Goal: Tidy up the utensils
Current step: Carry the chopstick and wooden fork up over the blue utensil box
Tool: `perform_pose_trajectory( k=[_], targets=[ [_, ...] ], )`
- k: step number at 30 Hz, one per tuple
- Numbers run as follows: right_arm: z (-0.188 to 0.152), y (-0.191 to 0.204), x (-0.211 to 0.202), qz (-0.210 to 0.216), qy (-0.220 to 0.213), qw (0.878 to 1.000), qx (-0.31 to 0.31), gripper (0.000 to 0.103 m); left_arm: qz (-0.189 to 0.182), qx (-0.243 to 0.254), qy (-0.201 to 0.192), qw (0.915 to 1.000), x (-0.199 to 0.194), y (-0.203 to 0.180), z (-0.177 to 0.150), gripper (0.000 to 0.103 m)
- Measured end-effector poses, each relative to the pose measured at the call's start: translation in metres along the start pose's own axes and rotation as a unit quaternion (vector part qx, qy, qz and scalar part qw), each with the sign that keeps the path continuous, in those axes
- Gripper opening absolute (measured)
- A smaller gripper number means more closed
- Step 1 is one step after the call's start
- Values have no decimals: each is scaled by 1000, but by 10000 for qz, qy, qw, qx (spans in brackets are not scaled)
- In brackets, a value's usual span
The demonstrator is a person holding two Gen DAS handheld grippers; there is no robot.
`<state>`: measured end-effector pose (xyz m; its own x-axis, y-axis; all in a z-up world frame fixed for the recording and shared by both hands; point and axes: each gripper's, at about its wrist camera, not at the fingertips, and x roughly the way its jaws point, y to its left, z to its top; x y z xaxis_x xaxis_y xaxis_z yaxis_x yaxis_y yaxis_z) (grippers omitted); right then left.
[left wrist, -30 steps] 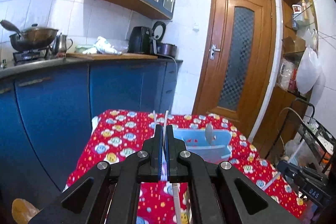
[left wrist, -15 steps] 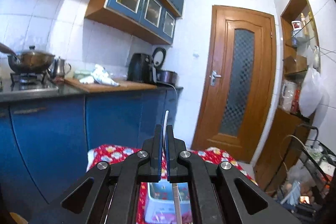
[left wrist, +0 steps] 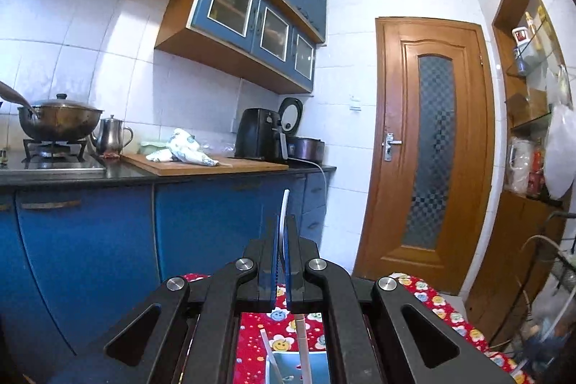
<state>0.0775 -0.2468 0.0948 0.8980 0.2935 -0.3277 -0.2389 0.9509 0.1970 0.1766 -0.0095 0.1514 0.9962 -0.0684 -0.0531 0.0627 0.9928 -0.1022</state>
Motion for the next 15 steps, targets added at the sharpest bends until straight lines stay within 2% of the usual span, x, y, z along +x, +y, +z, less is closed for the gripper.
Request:
perform_pose_trajectory(
  k=[7, 15],
  targets=[
    [29, 9, 4, -111, -355, 9990, -244, 7, 9, -141, 286, 9995, 17, 8, -28, 2],
    [49, 10, 37, -334, -617, 9968, -386, 7, -31, 1, 236, 9997, 18, 6, -43, 2]
  ],
)
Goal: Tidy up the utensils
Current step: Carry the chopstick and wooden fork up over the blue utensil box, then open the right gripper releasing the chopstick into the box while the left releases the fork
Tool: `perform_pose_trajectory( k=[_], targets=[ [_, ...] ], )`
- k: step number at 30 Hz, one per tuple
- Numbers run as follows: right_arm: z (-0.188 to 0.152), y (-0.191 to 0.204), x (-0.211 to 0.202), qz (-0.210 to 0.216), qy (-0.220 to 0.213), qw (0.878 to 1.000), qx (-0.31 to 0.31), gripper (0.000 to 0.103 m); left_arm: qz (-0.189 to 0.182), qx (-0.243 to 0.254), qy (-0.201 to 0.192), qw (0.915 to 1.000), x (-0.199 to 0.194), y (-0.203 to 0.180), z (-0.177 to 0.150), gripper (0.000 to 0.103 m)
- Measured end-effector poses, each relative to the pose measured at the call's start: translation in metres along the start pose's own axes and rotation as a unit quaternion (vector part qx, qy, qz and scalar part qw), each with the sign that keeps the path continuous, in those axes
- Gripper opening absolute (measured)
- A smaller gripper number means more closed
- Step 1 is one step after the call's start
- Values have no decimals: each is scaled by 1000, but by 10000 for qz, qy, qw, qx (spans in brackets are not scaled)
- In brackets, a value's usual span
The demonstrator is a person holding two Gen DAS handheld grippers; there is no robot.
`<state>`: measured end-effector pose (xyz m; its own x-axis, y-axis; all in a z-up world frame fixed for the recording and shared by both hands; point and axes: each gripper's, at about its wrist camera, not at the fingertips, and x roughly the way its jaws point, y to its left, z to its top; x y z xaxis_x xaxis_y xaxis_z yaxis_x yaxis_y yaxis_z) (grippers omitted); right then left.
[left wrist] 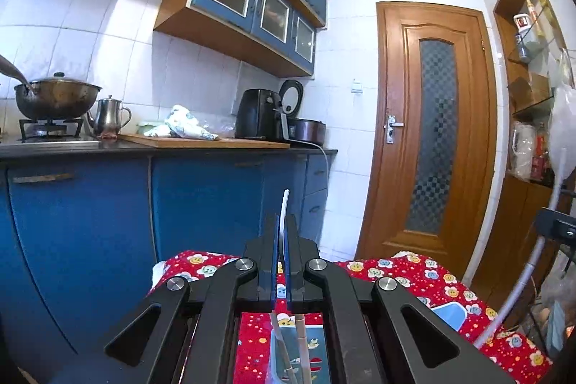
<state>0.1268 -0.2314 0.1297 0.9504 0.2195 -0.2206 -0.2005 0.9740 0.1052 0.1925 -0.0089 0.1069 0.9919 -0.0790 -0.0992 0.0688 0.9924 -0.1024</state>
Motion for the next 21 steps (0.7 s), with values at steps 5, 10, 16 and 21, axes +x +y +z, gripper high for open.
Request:
perform_pose_trajectory(
  k=[5, 10, 16, 21],
  targets=[
    [-8, -7, 28, -22, 170, 9998, 131, 7, -43, -3, 78, 10000, 4, 1, -8, 2],
    [-26, -10, 49, -24, 519, 9986, 127, 7, -62, 5, 203, 9998, 9, 3, -15, 2],
    [-39, -10, 63, -8, 746, 9972, 94, 7, -103, -62, 361, 9993, 14, 5, -21, 2],
    [-44, -6, 67, 19, 818, 9966, 14, 7, -110, -148, 487, 9986, 17, 8, -24, 3]
  ],
)
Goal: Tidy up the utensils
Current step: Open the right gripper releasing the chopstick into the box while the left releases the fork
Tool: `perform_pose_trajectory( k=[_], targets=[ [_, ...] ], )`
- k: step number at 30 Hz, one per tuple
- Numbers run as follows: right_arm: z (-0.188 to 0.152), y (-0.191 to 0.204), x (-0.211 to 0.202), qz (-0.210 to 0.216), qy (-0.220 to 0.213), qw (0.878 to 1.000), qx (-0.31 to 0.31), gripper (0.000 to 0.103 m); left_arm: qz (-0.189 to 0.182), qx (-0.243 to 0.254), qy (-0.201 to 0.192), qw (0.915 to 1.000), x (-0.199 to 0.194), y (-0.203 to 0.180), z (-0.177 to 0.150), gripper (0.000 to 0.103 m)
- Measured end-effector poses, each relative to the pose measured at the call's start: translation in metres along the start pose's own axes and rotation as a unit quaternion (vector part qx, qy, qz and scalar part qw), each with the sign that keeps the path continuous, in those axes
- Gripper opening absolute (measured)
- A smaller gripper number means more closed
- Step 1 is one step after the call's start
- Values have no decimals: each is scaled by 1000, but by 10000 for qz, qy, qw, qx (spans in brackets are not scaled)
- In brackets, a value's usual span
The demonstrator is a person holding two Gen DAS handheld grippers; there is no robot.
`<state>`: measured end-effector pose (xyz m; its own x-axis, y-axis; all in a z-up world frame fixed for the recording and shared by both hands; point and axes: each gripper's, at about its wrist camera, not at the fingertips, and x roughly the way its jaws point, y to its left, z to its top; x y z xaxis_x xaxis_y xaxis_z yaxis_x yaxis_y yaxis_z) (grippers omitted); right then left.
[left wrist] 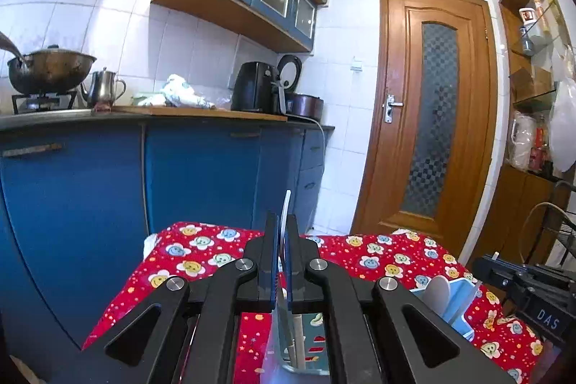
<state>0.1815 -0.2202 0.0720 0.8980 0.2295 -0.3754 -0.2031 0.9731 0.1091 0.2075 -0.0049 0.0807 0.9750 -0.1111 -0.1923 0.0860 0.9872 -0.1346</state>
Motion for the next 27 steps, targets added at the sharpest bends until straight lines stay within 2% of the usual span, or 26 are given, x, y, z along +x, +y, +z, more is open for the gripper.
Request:
perform_pose_trajectory(
  k=[3, 5, 7, 9, 14, 21, 27],
  targets=[
    [0, 2, 2, 17, 21, 10000, -16, 7, -33, -51, 70, 10000, 1, 1, 1, 7],
    [-1, 3, 3, 45, 9, 10000, 0, 8, -64, -107, 132, 9998, 2, 2, 1, 17],
    [-1, 2, 4, 77, 11, 10000, 44, 15, -86, -127, 177, 9997, 2, 2, 1, 19],
    [0, 1, 3, 104, -10, 9999, 106, 25, -119, -112, 210, 9996, 1, 2, 3, 20],
    [3, -1, -6, 167, -102, 9995, 255, 29, -226, -78, 291, 9993, -7, -3, 9, 24],
    [10, -1, -36, 164, -238, 9990, 350, 33, -378, 118, 422, 9983, -32, -16, 22, 25],
    [4, -3, -61, 194, -148, 9982, 540, 36, -490, 264, 560, 9969, -62, -25, 26, 25]
  ],
)
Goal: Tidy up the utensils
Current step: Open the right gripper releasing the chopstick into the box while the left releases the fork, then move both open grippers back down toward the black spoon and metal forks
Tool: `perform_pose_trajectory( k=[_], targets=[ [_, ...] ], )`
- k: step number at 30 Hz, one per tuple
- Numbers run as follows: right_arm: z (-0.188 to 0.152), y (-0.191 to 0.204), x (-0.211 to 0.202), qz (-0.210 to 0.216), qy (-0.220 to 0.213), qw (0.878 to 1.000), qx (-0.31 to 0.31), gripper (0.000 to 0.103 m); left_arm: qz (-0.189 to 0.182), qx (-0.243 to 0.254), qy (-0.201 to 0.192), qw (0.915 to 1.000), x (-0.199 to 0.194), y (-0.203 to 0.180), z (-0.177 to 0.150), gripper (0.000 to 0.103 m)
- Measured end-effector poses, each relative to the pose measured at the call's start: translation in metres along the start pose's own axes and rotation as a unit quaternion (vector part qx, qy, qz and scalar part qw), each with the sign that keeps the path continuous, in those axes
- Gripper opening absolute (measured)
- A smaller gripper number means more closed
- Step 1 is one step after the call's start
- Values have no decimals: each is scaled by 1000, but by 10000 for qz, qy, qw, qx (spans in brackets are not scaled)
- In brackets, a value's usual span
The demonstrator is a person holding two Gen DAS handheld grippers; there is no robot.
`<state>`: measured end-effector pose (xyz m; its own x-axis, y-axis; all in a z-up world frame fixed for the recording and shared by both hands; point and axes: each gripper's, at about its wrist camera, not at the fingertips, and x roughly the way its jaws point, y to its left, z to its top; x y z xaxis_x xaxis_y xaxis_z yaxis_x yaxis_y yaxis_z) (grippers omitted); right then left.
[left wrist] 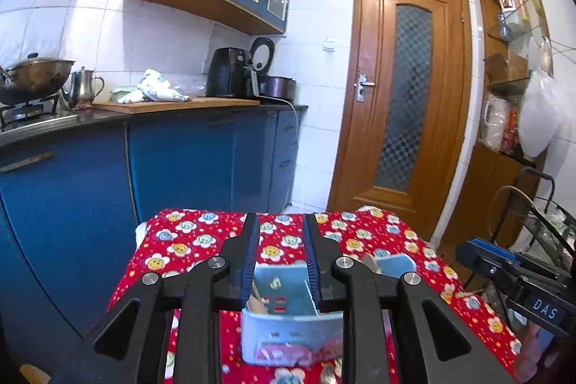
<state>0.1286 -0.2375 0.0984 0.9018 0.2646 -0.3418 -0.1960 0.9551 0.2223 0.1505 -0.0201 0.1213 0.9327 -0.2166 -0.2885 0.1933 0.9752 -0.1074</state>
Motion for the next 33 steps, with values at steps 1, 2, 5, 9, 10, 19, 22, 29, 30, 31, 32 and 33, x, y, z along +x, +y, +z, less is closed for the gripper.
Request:
perform_pose_trajectory(
  k=[1, 2, 5, 9, 10, 19, 22, 29, 30, 31, 32, 33],
  targets=[
    [-1, -1, -3, 19, 39, 10000, 31, 36, -11, 19, 33, 10000, -3, -1, 0, 25],
    [-2, -1, -7, 44, 82, 9999, 61, 38, -16, 41, 66, 10000, -7, -2, -1, 25],
    [-7, -2, -16, 66, 190, 9997, 105, 38, -31, 57, 200, 9998, -20, -5, -4, 25],
    [-15, -2, -29, 71, 313, 9993, 165, 39, -43, 35, 420, 9991, -33, -6, -11, 25],
    [-19, -3, -33, 87, 352, 9992, 193, 39, -39, 30, 479, 9988, -35, -7, -14, 25],
    [-43, -7, -49, 114, 646, 9976, 242, 40, -94, 18, 1247, 9921, -42, -7, -45, 25],
    [-51, -9, -52, 97, 769, 9967, 250, 41, -72, 21, 1447, 9894, -43, -7, -56, 25],
    [-71, -16, -61, 32, 961, 9950, 282, 43, -29, 92, 1851, 9827, -41, -8, -80, 25],
    [-74, -19, -62, 25, 1001, 9944, 327, 43, -27, 121, 1921, 9813, -40, -9, -84, 25],
    [-77, -21, -63, 19, 1025, 9941, 357, 43, -30, 147, 1976, 9802, -38, -10, -87, 25],
    [-80, -24, -64, 6, 1056, 9936, 396, 44, -33, 176, 2038, 9789, -37, -10, -89, 25],
    [-83, -26, -64, -7, 1083, 9932, 433, 44, -35, 204, 2106, 9774, -35, -12, -92, 25]
  ],
)
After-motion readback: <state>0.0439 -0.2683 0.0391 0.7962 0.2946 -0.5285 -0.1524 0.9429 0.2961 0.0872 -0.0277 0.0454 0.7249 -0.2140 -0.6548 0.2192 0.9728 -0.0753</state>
